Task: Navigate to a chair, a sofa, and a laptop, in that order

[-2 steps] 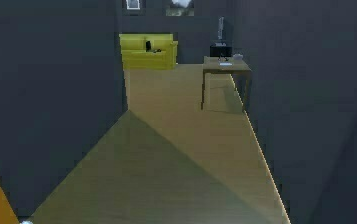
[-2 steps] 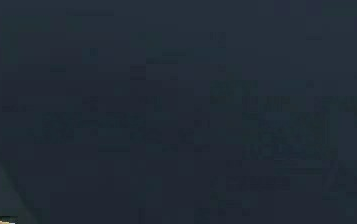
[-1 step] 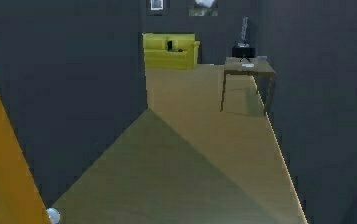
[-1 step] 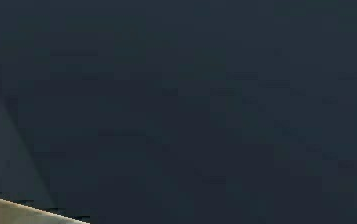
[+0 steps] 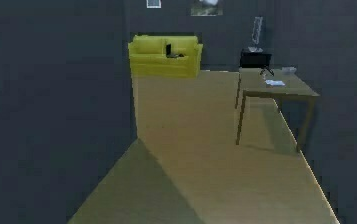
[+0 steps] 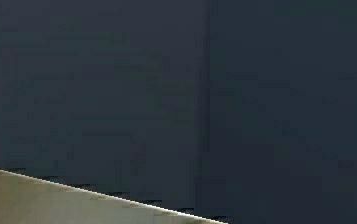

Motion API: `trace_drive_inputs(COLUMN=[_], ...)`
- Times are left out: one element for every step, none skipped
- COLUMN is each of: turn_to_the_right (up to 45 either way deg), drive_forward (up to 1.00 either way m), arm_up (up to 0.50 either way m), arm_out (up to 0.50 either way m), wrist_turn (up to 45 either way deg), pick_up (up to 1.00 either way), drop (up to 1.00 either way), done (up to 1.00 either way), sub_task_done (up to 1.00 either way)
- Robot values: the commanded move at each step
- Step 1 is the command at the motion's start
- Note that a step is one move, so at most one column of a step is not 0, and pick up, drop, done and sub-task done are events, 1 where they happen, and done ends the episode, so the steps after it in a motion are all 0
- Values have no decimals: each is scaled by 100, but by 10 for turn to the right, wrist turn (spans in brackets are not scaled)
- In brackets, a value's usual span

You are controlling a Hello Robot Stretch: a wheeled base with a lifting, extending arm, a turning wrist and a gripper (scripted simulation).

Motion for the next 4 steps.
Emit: trace_drive_inputs(turn_to_the_right=[0,0,-30,0], drive_forward=[100,100,0,45], arm_up=[0,0,0,0], arm_out=[0,0,0,0], wrist_turn=[0,0,0,0], pick_up=[0,0,0,0], drop=[0,0,0,0], done=[0,0,0,0], sub_task_done=[0,0,0,0])
